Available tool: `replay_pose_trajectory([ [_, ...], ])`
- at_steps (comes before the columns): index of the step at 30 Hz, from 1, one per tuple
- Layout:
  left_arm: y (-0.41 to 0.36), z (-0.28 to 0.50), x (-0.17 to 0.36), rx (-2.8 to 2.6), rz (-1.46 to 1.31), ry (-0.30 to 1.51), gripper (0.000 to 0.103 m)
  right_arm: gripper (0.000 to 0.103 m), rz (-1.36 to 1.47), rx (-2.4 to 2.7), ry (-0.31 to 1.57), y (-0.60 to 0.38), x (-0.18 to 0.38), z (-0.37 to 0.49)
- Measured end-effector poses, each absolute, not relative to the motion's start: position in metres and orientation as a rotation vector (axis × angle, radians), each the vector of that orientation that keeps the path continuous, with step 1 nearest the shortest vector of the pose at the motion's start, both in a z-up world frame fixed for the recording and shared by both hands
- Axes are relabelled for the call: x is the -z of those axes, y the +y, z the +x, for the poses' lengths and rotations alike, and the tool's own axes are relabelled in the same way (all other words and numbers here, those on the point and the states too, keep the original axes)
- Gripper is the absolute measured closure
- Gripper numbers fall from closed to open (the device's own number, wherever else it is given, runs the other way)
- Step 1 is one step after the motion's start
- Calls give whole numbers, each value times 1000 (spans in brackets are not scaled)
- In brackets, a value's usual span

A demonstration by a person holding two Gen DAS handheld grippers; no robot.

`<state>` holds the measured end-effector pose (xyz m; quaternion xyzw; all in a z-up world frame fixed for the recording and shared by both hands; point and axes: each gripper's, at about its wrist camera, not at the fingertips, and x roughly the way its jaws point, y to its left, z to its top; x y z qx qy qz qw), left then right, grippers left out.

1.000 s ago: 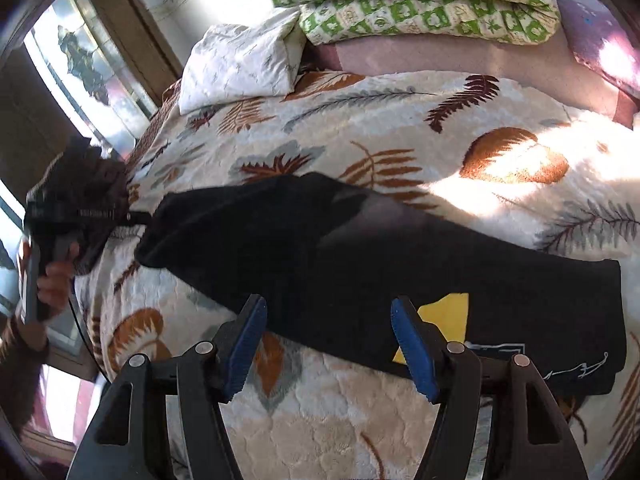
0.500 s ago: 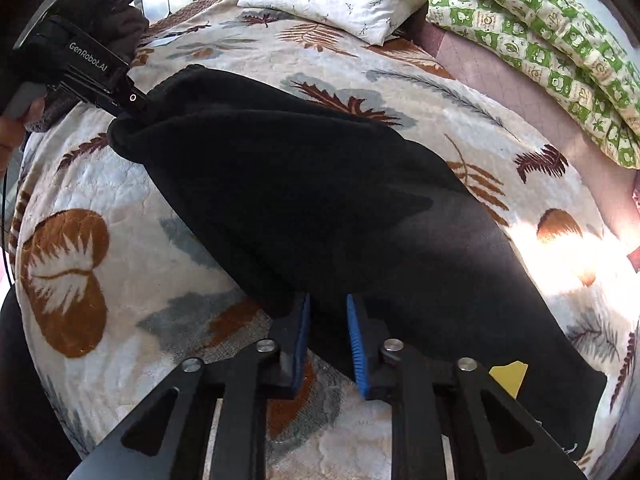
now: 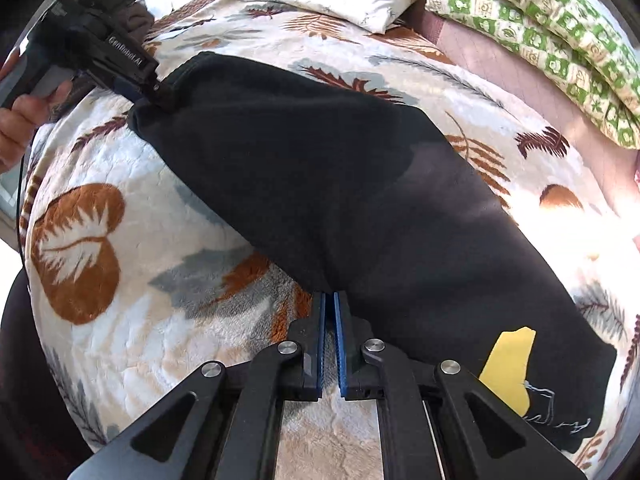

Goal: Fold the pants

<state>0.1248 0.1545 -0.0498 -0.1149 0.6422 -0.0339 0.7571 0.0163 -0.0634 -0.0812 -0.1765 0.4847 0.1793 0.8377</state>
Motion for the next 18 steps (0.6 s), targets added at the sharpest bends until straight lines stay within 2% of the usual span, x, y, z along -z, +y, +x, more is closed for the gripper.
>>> replay_pose_trajectory([
  [4,154,101,17,41,-226,1296,54,83,-221,-390,1000,-81,61,7],
  [7,140,81,-9,0,-147,1198,54,69,-39,-389,953,-113,37,-11],
  [13,79,49,-28,66,-107,1120,54,51,233,-298,895,-187,7,-49],
  [14,67,46,-29,83,-107,1118,54,47,251,-263,886,-198,2,-54],
  [17,27,37,-30,138,-100,1119,54,25,204,-81,889,-228,-10,-71],
  [18,14,35,-30,155,-94,1125,54,25,192,-37,893,-237,-12,-77],
])
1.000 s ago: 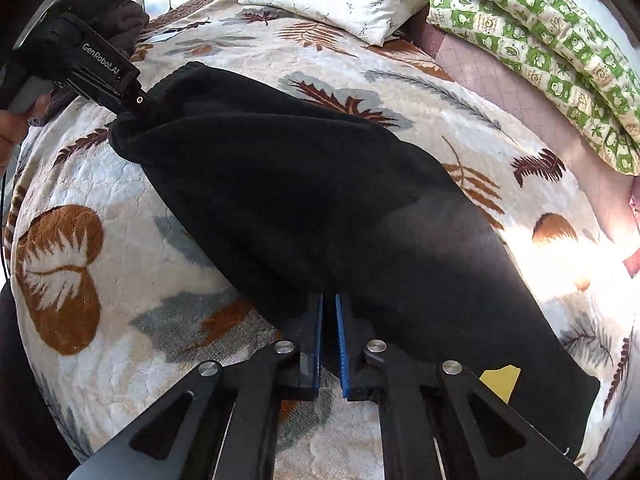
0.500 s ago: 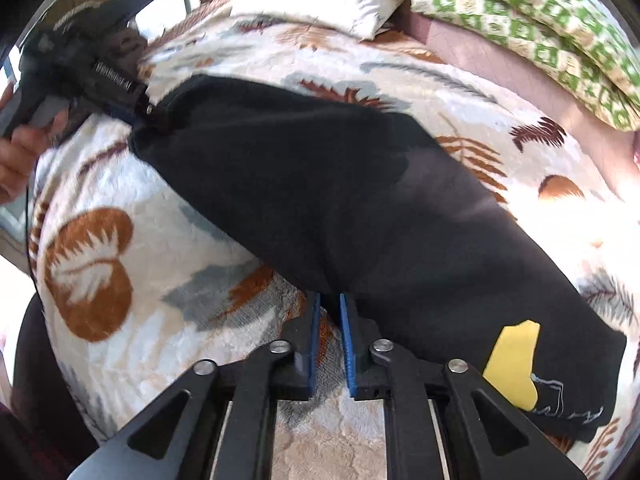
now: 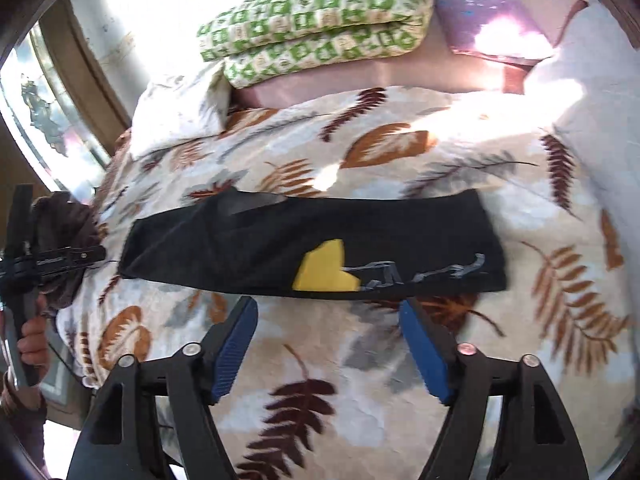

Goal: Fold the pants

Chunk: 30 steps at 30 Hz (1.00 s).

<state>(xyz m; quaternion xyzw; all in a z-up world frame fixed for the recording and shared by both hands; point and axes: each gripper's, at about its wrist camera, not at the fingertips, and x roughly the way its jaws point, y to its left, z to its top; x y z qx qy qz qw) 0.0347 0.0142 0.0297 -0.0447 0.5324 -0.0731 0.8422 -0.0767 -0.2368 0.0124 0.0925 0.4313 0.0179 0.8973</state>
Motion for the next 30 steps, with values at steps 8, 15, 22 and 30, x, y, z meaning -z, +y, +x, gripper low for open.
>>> replay_pose_trajectory([
  [8,-96,27,-2,275,-60,1255,54,25,307,72,898,-332,-2,-119],
  [15,-161,26,19,304,-72,1336,54,24,434,83,922,-390,16,-114],
  [22,-176,35,33,251,-63,1361,54,24,508,74,944,-410,35,-82],
  [30,-152,46,35,207,-61,1360,54,25,440,48,980,-400,48,-31],
])
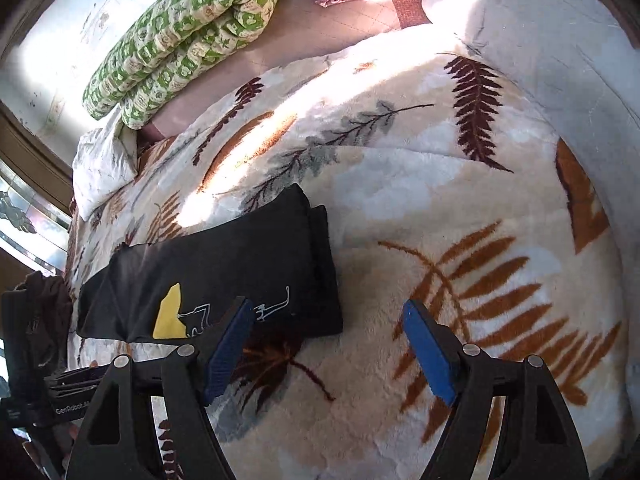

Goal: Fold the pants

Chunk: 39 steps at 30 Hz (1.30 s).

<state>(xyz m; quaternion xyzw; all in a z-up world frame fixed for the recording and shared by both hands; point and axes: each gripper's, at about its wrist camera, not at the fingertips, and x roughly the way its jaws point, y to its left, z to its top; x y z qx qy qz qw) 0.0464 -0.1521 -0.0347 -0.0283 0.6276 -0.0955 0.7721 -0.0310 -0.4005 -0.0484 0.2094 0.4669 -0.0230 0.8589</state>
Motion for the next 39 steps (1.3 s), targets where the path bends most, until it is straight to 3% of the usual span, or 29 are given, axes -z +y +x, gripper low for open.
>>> replay_pose_trajectory([
  [8,9,90,-17,-80,-131,1171,52,25,413,46,982,-390,48,-20],
  [14,145,129,5,-259,-201,1274,50,25,445,79,984,-395,50,-17],
  [31,177,161,43,-48,-351,1362,50,26,508,120,956,-385,56,42],
  [37,183,167,50,12,-450,1371,49,52,463,67,971,-373,57,51],
  [39,179,168,52,37,-465,1374,48,72,428,71,986,-371,57,53],
])
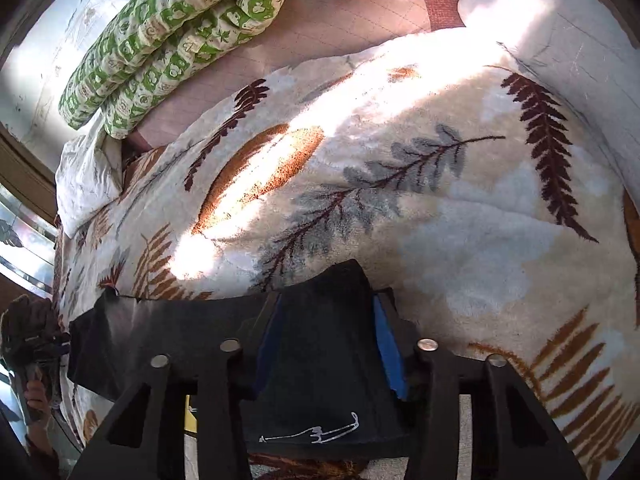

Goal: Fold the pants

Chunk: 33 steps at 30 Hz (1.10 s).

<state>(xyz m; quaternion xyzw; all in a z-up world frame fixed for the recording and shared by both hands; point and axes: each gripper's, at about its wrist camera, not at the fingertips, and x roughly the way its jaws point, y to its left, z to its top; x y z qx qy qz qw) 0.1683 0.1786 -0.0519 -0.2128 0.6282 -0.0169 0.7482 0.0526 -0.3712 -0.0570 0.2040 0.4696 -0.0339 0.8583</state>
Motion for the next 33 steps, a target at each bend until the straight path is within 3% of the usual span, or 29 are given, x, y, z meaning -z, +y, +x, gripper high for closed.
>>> replay_pose_trajectory([
  [3,167,170,55,84,-458,1395,45,88,405,97,1006,-373,58,53],
  [9,159,179,64,57,-457,1411,46,88,447,104,995,-378,59,48],
  [14,158,175,55,-2,-438,1392,68,94,401,110,1016,-374,60,50],
  [16,160,173,47,10,-453,1380,73,95,389,108,1013,-372,57,49],
  [22,150,179,52,-48,-331,1385,73,96,417,102,947,-379,32,27],
  [27,142,183,56,-78,-266,1372,72,96,457,141,981,-386,54,25],
  [30,142,186,58,-98,-247,1378,65,95,493,164,978,-390,69,26],
  [33,152,182,53,-69,-322,1377,64,92,520,170,957,-392,72,27],
])
